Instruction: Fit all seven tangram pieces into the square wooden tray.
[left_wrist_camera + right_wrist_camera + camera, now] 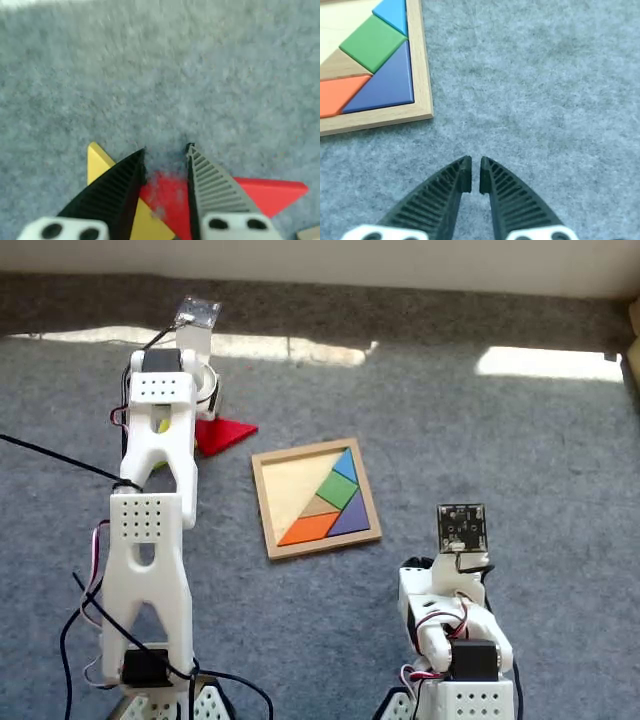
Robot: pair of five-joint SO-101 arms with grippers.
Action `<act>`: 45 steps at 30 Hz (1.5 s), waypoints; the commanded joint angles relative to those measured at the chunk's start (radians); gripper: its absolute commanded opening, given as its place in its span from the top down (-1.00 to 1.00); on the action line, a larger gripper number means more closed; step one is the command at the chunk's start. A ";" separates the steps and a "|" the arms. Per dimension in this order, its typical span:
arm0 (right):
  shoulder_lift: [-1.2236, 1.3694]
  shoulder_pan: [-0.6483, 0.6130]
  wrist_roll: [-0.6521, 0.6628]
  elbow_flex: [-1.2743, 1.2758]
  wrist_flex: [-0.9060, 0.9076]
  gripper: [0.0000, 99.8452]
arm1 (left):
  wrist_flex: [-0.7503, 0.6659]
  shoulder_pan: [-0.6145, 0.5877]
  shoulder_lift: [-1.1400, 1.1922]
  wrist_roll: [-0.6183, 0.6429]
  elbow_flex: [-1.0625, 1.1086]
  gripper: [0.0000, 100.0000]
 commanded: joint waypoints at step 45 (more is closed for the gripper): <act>-0.005 0.010 0.000 0.127 0.008 0.91 | 0.092 0.070 -0.696 -0.595 0.932 0.23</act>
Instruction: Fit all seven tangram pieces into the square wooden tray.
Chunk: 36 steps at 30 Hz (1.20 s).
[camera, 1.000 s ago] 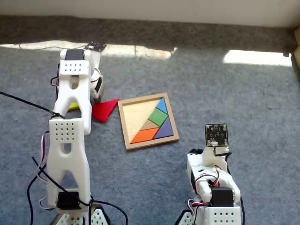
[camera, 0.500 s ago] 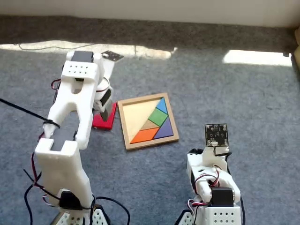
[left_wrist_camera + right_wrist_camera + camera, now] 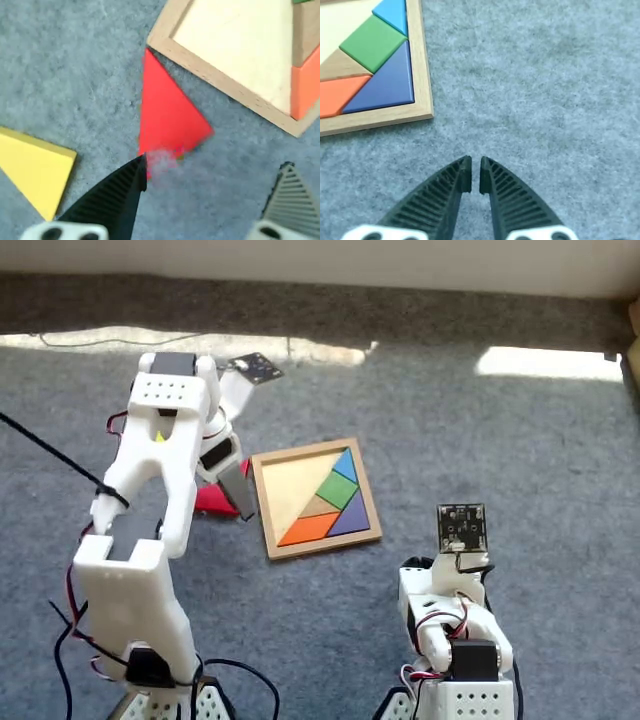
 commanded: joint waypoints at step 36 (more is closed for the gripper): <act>-0.005 0.010 0.000 0.127 0.008 0.91 | 0.028 -0.007 0.338 -0.123 -0.294 0.71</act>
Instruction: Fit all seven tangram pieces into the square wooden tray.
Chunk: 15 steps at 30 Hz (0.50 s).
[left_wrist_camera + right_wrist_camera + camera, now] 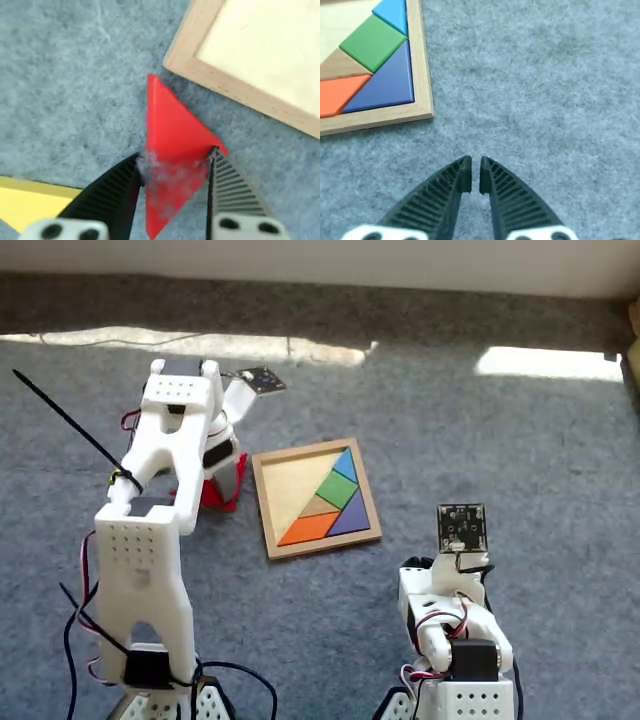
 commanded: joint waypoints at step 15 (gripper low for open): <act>-0.005 0.010 0.000 0.127 0.008 0.91 | 0.126 0.079 -0.110 0.130 -0.027 0.71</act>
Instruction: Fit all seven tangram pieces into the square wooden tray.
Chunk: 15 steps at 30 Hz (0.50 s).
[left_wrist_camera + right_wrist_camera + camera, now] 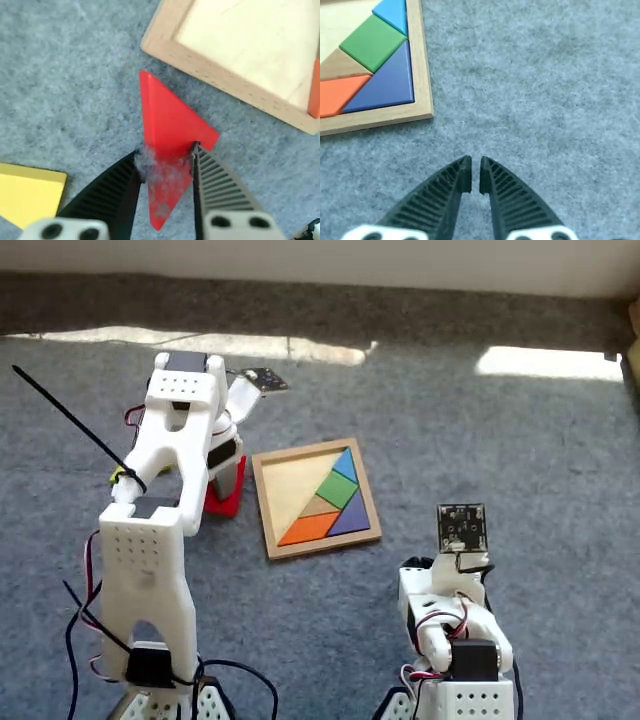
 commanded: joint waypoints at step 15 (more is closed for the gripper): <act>-0.005 0.010 0.000 0.127 0.008 0.91 | 0.008 0.142 -0.355 0.117 0.275 0.82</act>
